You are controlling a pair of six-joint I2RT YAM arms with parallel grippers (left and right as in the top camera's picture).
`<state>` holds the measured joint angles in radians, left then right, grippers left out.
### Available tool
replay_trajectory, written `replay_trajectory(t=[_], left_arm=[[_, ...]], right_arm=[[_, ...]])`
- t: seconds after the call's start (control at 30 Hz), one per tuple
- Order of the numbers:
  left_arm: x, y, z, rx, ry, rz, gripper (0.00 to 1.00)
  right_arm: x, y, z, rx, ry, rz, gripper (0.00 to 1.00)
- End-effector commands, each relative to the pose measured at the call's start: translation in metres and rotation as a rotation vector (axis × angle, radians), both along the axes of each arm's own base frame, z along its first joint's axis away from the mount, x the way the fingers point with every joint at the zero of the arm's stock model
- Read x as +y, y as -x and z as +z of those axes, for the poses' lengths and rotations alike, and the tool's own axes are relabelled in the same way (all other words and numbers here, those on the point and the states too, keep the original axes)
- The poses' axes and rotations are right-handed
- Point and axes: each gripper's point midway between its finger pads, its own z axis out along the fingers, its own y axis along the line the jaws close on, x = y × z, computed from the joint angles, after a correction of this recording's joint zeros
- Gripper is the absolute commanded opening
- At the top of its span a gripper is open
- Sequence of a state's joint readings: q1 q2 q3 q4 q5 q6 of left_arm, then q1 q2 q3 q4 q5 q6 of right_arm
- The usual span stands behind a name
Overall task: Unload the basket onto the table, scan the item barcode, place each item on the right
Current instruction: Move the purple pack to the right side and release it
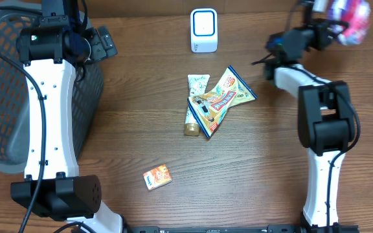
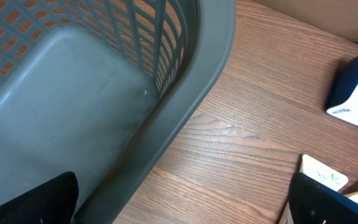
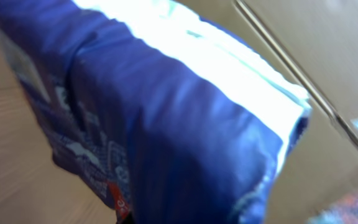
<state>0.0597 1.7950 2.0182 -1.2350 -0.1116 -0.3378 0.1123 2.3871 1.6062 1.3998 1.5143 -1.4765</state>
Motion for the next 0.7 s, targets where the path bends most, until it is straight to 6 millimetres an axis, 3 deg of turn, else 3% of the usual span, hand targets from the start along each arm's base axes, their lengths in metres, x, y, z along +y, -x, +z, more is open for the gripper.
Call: replay_trajectory(t=[0.0,0.13,0.33,0.47,0.5,0.53,0.6,0.63,0.67], left_arm=[[-0.002,0.000,-0.007,0.024,0.008,-0.007,1.00],[-0.002,0.000,-0.007,0.024,0.008,-0.007,1.00],[-0.002,0.000,-0.007,0.024,0.008,-0.007,1.00],[-0.002,0.000,-0.007,0.024,0.008,-0.007,1.00],[-0.002,0.000,-0.007,0.024,0.008,-0.007,1.00],[-0.002,0.000,-0.007,0.024,0.008,-0.007,1.00],[-0.002,0.000,-0.007,0.024,0.008,-0.007,1.00],[-0.002,0.000,-0.007,0.024,0.008,-0.007,1.00],[-0.002,0.000,-0.007,0.024,0.008,-0.007,1.00]], right_arm=[[-0.040,0.036,0.003,0.091,-0.025,-0.126,0.04],[-0.089,0.071,-0.033,0.242,-0.022,-0.234,0.04],[-0.134,0.143,-0.100,0.316,-0.042,-0.357,0.04],[-0.156,0.172,-0.112,0.265,-0.052,-0.426,0.04],[-0.161,0.176,-0.112,0.240,-0.053,-0.438,0.09],[-0.163,0.178,-0.112,0.219,-0.053,-0.445,0.20],[-0.166,0.180,-0.112,0.187,-0.052,-0.454,0.54],[-0.167,0.181,-0.112,0.167,-0.051,-0.456,0.91],[-0.167,0.181,-0.112,0.166,-0.051,-0.455,1.00]])
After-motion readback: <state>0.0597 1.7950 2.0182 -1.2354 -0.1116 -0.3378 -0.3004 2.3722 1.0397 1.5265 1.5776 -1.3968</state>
